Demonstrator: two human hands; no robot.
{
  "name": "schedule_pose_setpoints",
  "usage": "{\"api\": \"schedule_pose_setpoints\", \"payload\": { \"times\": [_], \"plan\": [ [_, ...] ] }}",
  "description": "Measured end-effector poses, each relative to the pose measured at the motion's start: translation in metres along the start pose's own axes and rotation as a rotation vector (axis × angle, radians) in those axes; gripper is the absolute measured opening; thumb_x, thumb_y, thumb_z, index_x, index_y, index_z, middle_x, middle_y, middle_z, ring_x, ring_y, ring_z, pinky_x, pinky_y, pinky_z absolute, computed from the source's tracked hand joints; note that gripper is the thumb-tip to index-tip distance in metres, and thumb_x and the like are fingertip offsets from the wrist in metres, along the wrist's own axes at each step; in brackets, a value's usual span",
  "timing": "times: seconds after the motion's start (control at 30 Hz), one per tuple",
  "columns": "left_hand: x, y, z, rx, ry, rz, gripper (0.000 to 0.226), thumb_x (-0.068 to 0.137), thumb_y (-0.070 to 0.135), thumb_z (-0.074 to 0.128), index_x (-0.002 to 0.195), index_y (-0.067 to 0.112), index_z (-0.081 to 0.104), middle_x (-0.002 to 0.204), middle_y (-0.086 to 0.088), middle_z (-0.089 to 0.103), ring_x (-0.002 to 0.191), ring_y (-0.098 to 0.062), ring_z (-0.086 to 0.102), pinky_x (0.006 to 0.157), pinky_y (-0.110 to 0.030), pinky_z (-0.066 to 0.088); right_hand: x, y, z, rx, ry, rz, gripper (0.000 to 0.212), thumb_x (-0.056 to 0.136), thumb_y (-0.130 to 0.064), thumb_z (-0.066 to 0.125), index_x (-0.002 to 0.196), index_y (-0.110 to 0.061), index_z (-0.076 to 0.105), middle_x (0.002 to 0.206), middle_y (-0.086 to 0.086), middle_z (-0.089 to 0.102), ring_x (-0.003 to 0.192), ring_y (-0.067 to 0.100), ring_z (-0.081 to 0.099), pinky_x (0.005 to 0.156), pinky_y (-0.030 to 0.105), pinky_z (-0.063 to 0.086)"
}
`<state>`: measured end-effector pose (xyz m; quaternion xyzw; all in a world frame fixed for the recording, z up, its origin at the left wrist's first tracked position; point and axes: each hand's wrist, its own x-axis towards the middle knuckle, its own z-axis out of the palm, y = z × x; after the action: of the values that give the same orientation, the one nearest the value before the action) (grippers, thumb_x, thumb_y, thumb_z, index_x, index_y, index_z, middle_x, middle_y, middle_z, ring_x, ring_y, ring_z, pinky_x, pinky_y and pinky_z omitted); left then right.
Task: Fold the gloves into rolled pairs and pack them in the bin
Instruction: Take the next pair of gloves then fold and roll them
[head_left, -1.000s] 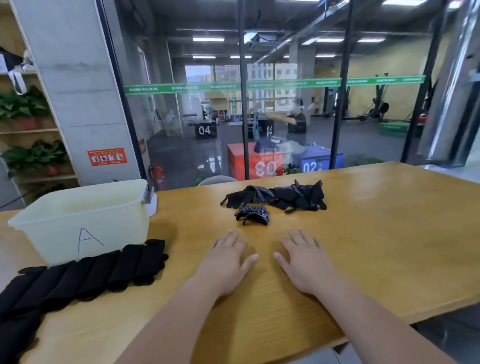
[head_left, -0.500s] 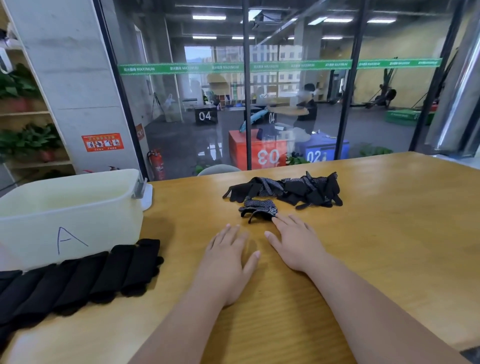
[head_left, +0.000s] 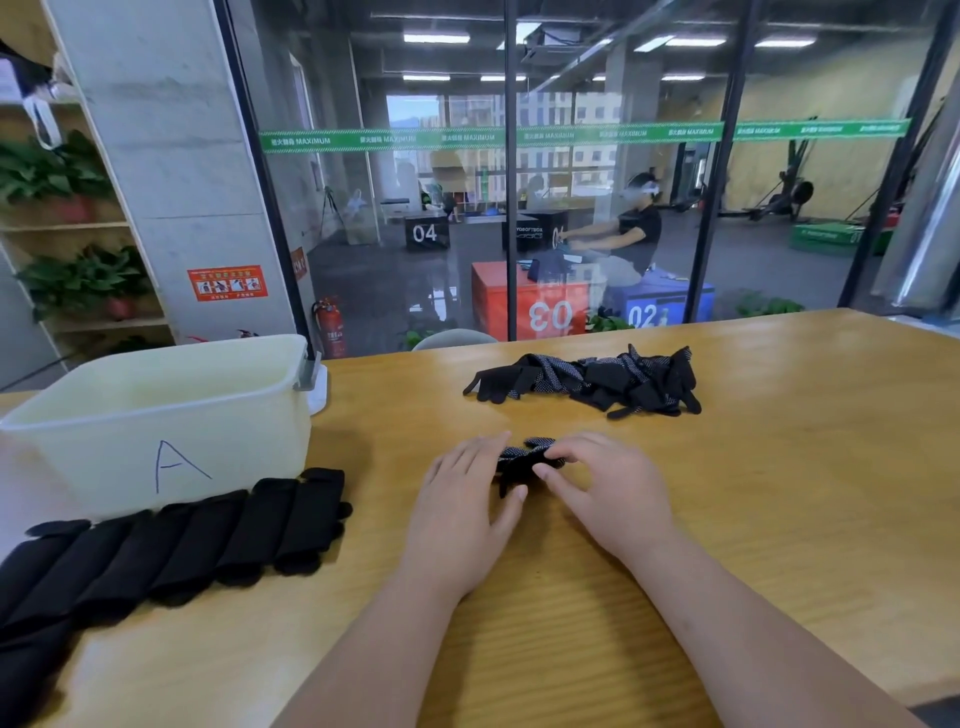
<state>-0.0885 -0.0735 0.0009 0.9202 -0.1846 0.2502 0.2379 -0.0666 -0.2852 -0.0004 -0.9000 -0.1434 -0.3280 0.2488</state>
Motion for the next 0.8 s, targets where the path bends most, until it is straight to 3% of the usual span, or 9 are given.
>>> {"api": "schedule_pose_setpoints", "payload": {
  "times": [0.13,0.23,0.3,0.5,0.63,0.8],
  "plan": [
    [0.003,-0.005,0.003,-0.034,0.055,0.023,0.040,0.102,0.048,0.061,0.140,0.036,0.060,0.128,0.023,0.066,0.126,-0.001,0.052,0.115,-0.021,0.026,-0.001,-0.001,0.000,0.118,-0.003,-0.003,0.018,0.090,-0.053,0.072,0.096,-0.037,0.076,0.094,-0.025,0.069,0.086,0.002,0.066,0.069,0.033,0.056],
    [0.005,-0.011,0.008,-0.032,0.124,0.039,0.012,0.099,0.037,0.069,0.110,0.036,0.074,0.104,0.021,0.072,0.106,-0.005,0.062,0.106,-0.027,0.039,-0.001,0.001,0.001,0.148,-0.033,-0.009,0.008,0.089,-0.039,0.079,0.095,-0.037,0.075,0.093,-0.025,0.069,0.090,0.003,0.067,0.074,0.033,0.057],
    [0.005,-0.013,0.010,-0.026,0.132,0.014,0.006,0.099,0.033,0.070,0.099,0.035,0.075,0.096,0.021,0.070,0.098,-0.005,0.063,0.103,-0.030,0.042,-0.001,-0.001,-0.001,0.164,-0.028,0.004,0.011,0.088,-0.029,0.081,0.095,-0.035,0.075,0.092,-0.024,0.069,0.091,0.004,0.067,0.077,0.031,0.057],
    [0.004,-0.010,0.010,-0.060,0.080,0.043,0.025,0.098,0.047,0.066,0.118,0.034,0.072,0.114,0.020,0.070,0.112,-0.004,0.057,0.106,-0.031,0.042,0.000,-0.008,-0.005,0.215,0.012,-0.009,0.024,0.087,-0.014,0.082,0.104,-0.030,0.073,0.096,-0.023,0.069,0.094,-0.002,0.065,0.080,0.017,0.053],
    [0.005,-0.014,0.013,-0.058,0.116,0.071,0.005,0.093,0.033,0.075,0.098,0.033,0.074,0.098,0.018,0.068,0.097,-0.010,0.061,0.095,-0.041,0.049,0.000,-0.011,-0.005,0.224,0.004,-0.039,0.030,0.084,-0.007,0.081,0.106,-0.026,0.073,0.098,-0.022,0.069,0.096,-0.002,0.065,0.082,0.014,0.052],
    [0.004,-0.015,0.012,-0.138,0.141,0.052,0.005,0.095,0.034,0.071,0.097,0.035,0.075,0.101,0.022,0.068,0.102,-0.006,0.062,0.098,-0.039,0.047,0.000,-0.007,-0.005,0.163,0.036,-0.030,0.035,0.083,0.000,0.076,0.107,-0.025,0.073,0.101,-0.019,0.065,0.095,-0.002,0.062,0.083,0.016,0.052]
  ]
}}
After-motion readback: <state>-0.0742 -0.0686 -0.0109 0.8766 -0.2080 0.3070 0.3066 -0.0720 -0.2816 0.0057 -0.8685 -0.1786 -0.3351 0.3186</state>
